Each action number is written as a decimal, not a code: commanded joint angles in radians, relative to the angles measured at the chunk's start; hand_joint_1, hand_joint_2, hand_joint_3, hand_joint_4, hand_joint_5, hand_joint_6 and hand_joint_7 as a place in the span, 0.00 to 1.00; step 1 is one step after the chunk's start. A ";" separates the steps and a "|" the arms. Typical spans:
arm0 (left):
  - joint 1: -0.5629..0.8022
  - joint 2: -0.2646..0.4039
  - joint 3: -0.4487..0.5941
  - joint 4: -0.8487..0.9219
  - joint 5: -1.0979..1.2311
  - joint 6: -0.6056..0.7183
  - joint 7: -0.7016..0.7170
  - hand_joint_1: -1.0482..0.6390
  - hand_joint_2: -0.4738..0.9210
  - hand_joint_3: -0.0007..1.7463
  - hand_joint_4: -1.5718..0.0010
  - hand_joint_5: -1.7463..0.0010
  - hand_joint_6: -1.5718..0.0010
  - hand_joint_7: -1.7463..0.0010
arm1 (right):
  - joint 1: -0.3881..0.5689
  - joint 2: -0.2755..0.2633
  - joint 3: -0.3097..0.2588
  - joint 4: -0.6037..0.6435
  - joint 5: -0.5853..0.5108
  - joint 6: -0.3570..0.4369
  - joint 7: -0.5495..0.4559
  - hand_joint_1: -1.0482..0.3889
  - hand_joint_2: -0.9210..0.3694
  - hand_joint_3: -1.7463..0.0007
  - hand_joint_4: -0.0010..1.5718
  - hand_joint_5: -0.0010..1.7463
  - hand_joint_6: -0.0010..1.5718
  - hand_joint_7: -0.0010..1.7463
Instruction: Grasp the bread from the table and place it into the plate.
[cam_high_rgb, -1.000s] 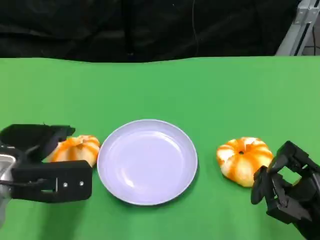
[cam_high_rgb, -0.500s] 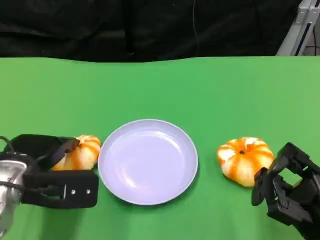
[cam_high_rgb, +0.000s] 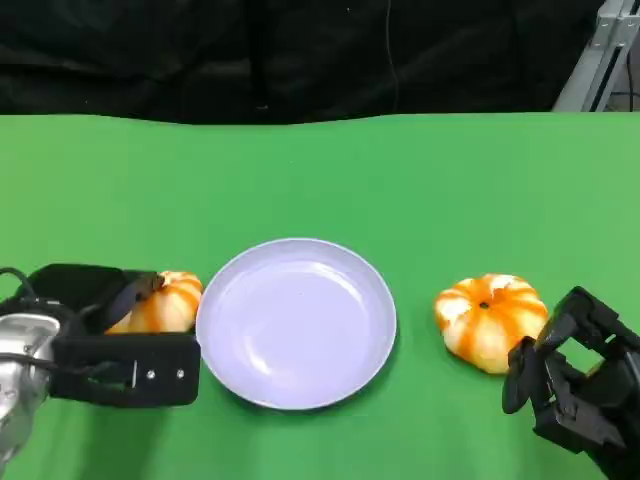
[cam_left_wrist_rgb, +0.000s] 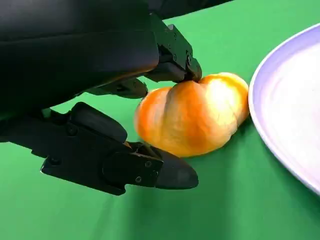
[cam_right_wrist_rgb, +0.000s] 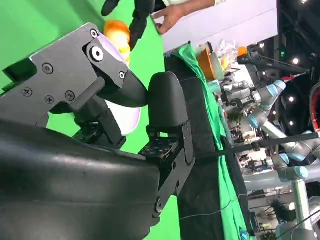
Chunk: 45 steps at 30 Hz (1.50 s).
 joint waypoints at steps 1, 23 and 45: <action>-0.046 0.018 -0.010 0.066 -0.006 -0.027 0.047 0.22 1.00 0.11 0.72 0.98 0.73 0.98 | -0.003 -0.003 -0.005 -0.008 0.017 -0.010 0.006 0.62 0.37 0.24 0.56 1.00 0.41 0.98; -0.120 -0.097 0.015 0.424 -0.154 -0.207 0.422 0.62 1.00 0.06 0.26 0.92 0.32 0.94 | 0.005 -0.006 -0.004 -0.012 0.012 -0.008 0.004 0.62 0.37 0.24 0.57 1.00 0.42 0.98; -0.114 -0.030 0.031 0.298 -0.149 -0.080 0.486 0.62 1.00 0.04 0.59 0.02 0.58 0.27 | 0.008 -0.007 -0.004 -0.016 0.011 -0.009 0.003 0.61 0.37 0.24 0.57 1.00 0.41 0.99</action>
